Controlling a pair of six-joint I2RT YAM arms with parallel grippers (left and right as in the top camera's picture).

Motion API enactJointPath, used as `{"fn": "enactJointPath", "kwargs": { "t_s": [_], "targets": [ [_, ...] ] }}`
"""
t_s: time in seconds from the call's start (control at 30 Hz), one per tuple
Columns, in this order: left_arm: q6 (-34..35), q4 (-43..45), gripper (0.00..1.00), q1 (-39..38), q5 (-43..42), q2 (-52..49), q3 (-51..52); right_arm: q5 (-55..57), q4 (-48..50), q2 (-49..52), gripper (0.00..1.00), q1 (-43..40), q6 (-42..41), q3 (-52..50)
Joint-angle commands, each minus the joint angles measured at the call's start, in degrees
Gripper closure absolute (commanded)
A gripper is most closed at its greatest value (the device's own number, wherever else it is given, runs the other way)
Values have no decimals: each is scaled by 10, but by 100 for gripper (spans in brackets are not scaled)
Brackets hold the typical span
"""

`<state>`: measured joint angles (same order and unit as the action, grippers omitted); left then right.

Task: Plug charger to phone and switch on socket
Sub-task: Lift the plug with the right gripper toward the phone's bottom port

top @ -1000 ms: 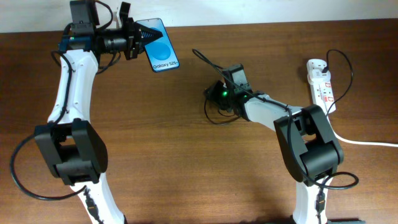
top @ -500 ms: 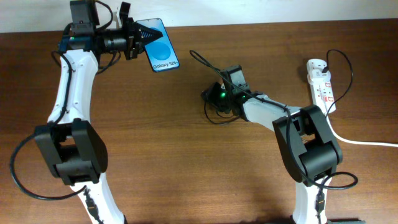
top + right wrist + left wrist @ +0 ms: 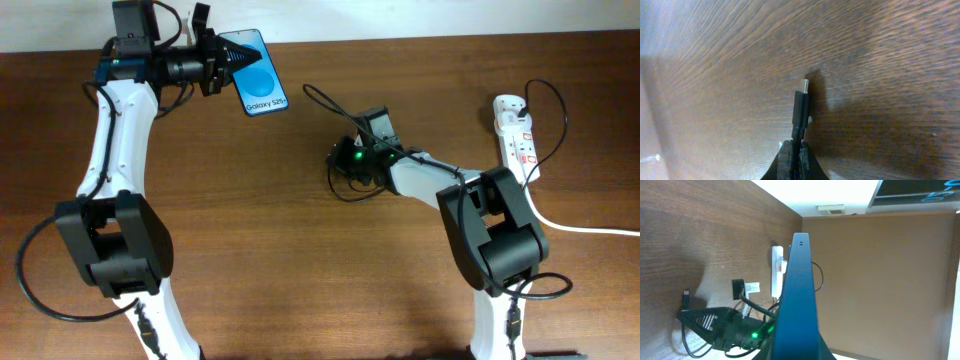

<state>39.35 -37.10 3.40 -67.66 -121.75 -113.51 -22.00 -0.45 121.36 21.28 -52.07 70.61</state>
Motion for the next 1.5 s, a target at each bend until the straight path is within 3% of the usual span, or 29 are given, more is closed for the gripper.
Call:
{"fn": "enactJointPath", "kwargs": {
  "t_s": [0.0,0.07,0.17,0.23,0.33,0.47,0.57,0.67,0.93,1.13,1.3,1.47],
  "targets": [
    [-43,1,100,1,-49,-5,-5,-75,-2,-9,96,-39,71,1],
    [-66,2,100,1,-73,-5,-5,-128,-28,-64,96,-65,154,1],
    [-162,2,100,-3,-160,-5,-5,-152,-176,-224,96,-103,317,1],
    [-168,7,100,-10,-166,-5,-5,-188,-238,-323,96,-117,372,1],
    [-167,44,100,-26,-198,-5,-5,-216,-287,-413,96,-119,384,1],
    [-160,71,100,-37,-222,-5,-5,-304,-352,-449,96,-115,381,-10],
    [-152,71,100,-37,-195,-5,-5,-316,-305,-449,96,-98,330,-49],
    [-152,86,100,-38,-194,-5,-5,-329,-137,-450,96,-89,207,-132],
    [-65,125,100,-41,-139,-5,-5,-309,93,-450,96,-73,90,-242],
    [-7,169,100,-65,-122,-5,-5,-203,160,-450,96,18,33,-242],
    [89,274,100,-78,-124,-5,-5,-199,227,-450,96,24,-10,-242],
    [138,277,100,-84,-123,-5,-5,-189,250,-450,96,24,-20,-242]
  ]
}}
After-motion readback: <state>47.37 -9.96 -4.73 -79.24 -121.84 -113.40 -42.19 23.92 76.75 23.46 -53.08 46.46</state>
